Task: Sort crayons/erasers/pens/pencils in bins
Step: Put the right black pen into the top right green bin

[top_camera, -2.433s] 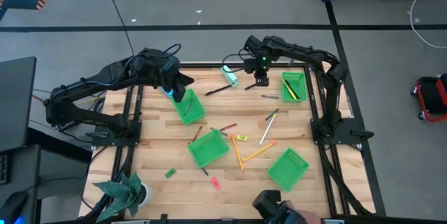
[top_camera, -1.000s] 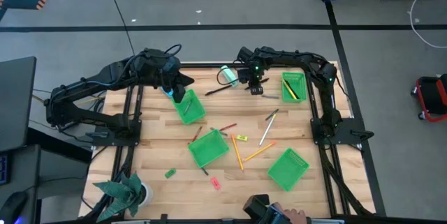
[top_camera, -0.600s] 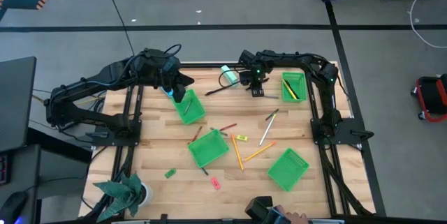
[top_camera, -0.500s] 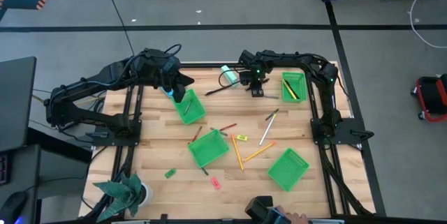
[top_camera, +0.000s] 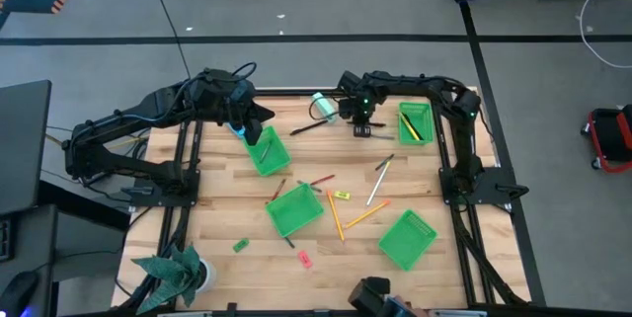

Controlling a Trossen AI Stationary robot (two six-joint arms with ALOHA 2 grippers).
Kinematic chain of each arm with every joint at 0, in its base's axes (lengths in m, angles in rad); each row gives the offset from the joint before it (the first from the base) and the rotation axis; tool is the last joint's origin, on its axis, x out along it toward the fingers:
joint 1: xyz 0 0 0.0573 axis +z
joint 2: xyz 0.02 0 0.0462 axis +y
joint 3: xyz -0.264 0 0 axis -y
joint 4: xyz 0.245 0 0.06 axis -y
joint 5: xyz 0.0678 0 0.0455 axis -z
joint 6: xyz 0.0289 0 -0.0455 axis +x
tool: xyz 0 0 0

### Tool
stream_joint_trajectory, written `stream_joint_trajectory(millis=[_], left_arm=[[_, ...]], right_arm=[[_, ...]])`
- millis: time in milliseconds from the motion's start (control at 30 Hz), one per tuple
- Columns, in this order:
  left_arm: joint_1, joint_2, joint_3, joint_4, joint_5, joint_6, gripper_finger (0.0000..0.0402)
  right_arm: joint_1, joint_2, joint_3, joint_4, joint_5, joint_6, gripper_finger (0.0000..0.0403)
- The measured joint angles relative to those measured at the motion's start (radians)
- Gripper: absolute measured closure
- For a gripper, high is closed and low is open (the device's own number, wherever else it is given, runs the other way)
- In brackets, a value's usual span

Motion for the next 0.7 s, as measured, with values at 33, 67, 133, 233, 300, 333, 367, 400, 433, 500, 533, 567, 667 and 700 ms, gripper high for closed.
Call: stream_joint_trajectory(millis=[33, 67, 133, 233, 300, 333, 367, 400, 433, 500, 533, 567, 667, 700], left_arm=[[0.000, 0.000, 0.000, 0.001, 0.000, 0.007, 0.0378], [0.000, 0.000, 0.000, 0.002, 0.000, 0.013, 0.0380], [0.000, 0.000, 0.000, 0.003, 0.000, 0.019, 0.0383], [0.000, 0.000, 0.000, 0.004, -0.005, 0.039, 0.0385], [0.000, 0.000, 0.000, 0.004, -0.009, 0.076, 0.0383], [0.000, 0.000, 0.000, 0.005, -0.011, 0.093, 0.0381], [0.001, 0.000, 0.000, 0.007, -0.014, 0.109, 0.0379], [0.004, 0.000, 0.000, 0.011, -0.016, 0.118, 0.0377], [0.007, 0.000, 0.000, 0.015, -0.016, 0.123, 0.0375], [0.014, 0.000, 0.000, 0.023, -0.019, 0.124, 0.0372], [0.017, 0.000, 0.000, 0.026, -0.019, 0.124, 0.0371], [0.019, 0.000, 0.000, 0.030, -0.020, 0.124, 0.0370], [0.023, 0.000, 0.000, 0.035, -0.020, 0.124, 0.0371], [0.023, 0.000, 0.000, 0.036, -0.019, 0.124, 0.0372]], right_arm=[[-0.003, -0.021, 0.001, -0.004, 0.000, 0.028, 0.0368], [-0.006, -0.044, 0.002, -0.011, 0.000, 0.056, 0.0368], [-0.012, -0.080, 0.002, -0.018, 0.000, 0.125, 0.0367], [-0.023, -0.152, 0.002, -0.021, 0.000, 0.262, 0.0367], [-0.035, -0.202, 0.003, -0.023, 0.000, 0.359, 0.0367], [-0.041, -0.224, 0.003, -0.026, 0.000, 0.399, 0.0367], [-0.047, -0.244, 0.003, -0.030, 0.000, 0.436, 0.0367], [-0.056, -0.264, 0.003, -0.040, 0.000, 0.471, 0.0367], [-0.064, -0.287, 0.003, -0.054, 0.008, 0.501, 0.0366], [-0.086, -0.325, 0.004, -0.092, 0.026, 0.557, 0.0366], [-0.100, -0.340, 0.004, -0.122, 0.032, 0.577, 0.0366], [-0.113, -0.354, 0.004, -0.152, 0.038, 0.595, 0.0366], [-0.159, -0.389, 0.004, -0.232, 0.041, 0.643, 0.0366], [-0.173, -0.397, 0.004, -0.261, 0.041, 0.654, 0.0366]])
